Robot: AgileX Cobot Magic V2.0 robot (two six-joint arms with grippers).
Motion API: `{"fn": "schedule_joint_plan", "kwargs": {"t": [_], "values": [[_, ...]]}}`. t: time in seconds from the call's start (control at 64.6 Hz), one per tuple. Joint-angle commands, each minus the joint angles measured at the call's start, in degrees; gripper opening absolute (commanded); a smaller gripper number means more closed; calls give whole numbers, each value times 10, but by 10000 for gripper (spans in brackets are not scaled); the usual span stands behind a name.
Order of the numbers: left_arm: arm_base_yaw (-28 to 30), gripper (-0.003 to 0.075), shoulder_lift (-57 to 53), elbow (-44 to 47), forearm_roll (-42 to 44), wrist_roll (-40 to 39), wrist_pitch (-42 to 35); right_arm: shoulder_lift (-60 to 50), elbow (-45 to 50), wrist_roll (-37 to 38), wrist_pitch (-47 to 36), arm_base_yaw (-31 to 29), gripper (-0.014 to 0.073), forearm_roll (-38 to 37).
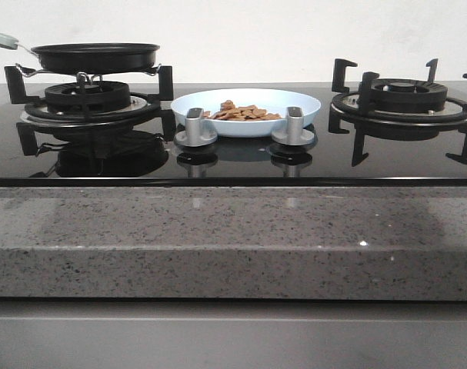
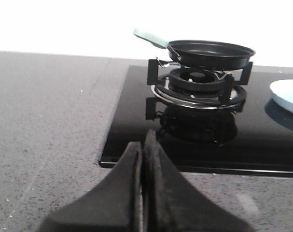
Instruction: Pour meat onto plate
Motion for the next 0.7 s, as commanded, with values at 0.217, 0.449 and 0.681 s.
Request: {"fn": "schedule_joint_plan", "kwargs": {"t": [0.217, 0.449, 0.681], "values": [[-7, -20, -11, 32, 29, -3, -155, 4, -12, -2, -25, -3, -115, 13], [-12, -20, -11, 32, 22, -3, -179, 4, -12, -2, -24, -3, -115, 13], [-17, -20, -11, 32, 22, -3, -179, 4, -12, -2, -24, -3, -115, 13]]}}
